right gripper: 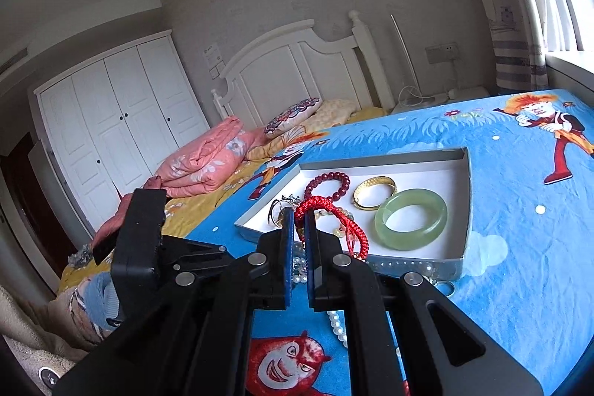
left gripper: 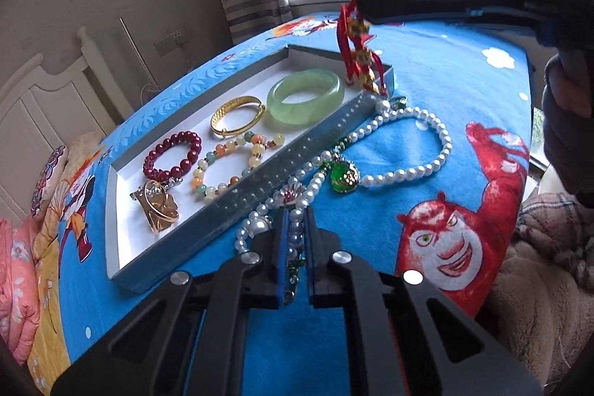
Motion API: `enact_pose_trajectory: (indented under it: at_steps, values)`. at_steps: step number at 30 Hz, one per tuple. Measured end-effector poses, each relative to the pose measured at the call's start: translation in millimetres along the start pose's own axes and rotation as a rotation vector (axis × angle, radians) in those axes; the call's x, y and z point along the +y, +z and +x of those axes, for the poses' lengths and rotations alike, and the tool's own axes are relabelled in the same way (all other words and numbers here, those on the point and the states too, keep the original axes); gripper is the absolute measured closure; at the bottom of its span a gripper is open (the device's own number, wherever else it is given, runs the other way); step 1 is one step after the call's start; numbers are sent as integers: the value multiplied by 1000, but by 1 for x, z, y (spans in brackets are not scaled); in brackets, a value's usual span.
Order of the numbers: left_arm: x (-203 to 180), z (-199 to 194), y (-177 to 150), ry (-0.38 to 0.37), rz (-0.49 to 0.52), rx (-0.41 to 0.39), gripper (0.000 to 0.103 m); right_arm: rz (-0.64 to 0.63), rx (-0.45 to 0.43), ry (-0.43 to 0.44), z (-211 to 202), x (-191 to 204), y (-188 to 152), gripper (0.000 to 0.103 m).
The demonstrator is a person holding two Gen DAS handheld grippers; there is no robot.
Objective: Organize jewelry
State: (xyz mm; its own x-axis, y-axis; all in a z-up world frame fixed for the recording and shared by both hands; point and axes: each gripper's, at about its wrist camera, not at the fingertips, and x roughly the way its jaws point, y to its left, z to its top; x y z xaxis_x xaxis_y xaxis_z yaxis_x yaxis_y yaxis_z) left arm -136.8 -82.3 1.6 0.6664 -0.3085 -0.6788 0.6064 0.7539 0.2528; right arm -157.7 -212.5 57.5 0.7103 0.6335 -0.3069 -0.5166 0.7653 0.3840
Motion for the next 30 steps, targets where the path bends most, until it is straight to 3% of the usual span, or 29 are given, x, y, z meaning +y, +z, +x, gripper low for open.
enact_pose_trajectory:
  at_steps: [10, 21, 23, 24, 26, 27, 30]
  values:
    - [22, -17, 16, -49, -86, -74, 96, 13, 4, -10, 0, -5, -2, 97]
    - [25, -28, 70, -46, -40, -155, 96, 37, -10, -24, -4, -13, -3, 97]
    - [26, -28, 76, -77, -31, -142, 96, 41, -11, -24, -5, -15, -3, 97]
    - [27, -29, 76, -91, -35, -140, 94, 42, -11, -24, -6, -15, -4, 97]
    - [29, -30, 70, -135, -67, -125, 71, 45, -14, -25, -8, -16, -4, 97]
    - [30, -30, 65, -142, -79, -121, 53, 48, -15, -24, -9, -17, -4, 97]
    - [27, -23, 41, -141, -86, -64, 54, 59, -16, -26, -11, -20, -5, 97]
